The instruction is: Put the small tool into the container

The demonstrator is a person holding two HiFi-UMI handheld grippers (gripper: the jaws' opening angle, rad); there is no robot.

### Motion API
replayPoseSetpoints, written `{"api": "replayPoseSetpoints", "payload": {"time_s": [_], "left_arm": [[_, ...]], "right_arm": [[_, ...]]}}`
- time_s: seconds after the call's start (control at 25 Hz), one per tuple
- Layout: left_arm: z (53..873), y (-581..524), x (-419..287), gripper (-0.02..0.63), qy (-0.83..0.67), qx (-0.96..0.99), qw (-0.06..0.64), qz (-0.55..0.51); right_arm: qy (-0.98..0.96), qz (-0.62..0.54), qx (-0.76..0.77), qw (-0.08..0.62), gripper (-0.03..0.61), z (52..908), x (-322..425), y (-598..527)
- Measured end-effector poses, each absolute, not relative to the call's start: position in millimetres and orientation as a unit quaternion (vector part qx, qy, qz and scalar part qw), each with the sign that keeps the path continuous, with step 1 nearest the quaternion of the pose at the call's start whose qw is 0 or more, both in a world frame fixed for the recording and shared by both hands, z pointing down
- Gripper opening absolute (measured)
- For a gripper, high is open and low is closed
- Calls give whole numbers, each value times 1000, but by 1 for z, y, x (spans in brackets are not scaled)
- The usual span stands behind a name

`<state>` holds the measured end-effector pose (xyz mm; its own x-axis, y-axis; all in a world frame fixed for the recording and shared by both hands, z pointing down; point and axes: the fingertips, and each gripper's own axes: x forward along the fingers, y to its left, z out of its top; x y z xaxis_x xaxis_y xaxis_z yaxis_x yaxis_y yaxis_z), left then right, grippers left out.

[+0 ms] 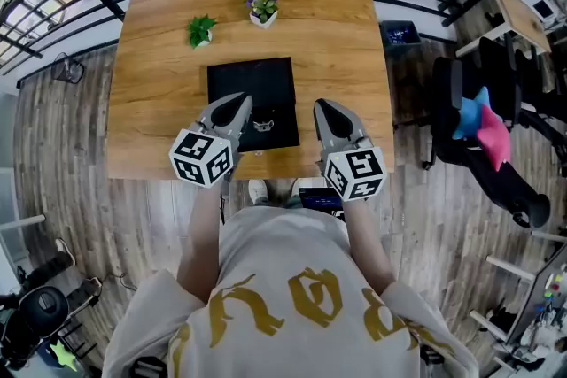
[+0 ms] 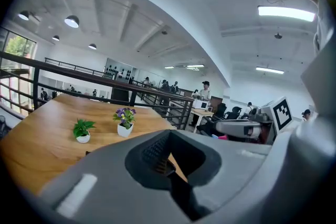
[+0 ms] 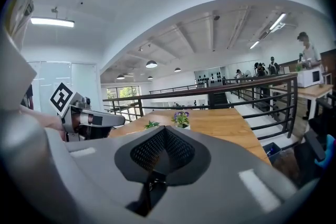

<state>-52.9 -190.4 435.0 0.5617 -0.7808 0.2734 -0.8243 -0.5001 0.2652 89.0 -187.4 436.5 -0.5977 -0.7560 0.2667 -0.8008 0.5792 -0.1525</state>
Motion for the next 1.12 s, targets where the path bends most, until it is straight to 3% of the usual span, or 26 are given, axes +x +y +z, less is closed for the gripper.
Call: {"api": "replayPoseSetpoints", "payload": {"time_s": [1.12], "left_arm": [[440,-192,-61,0,-473,858,188,65]], "right_arm": [[-884,141,437,86,25,442,90,-186]]}}
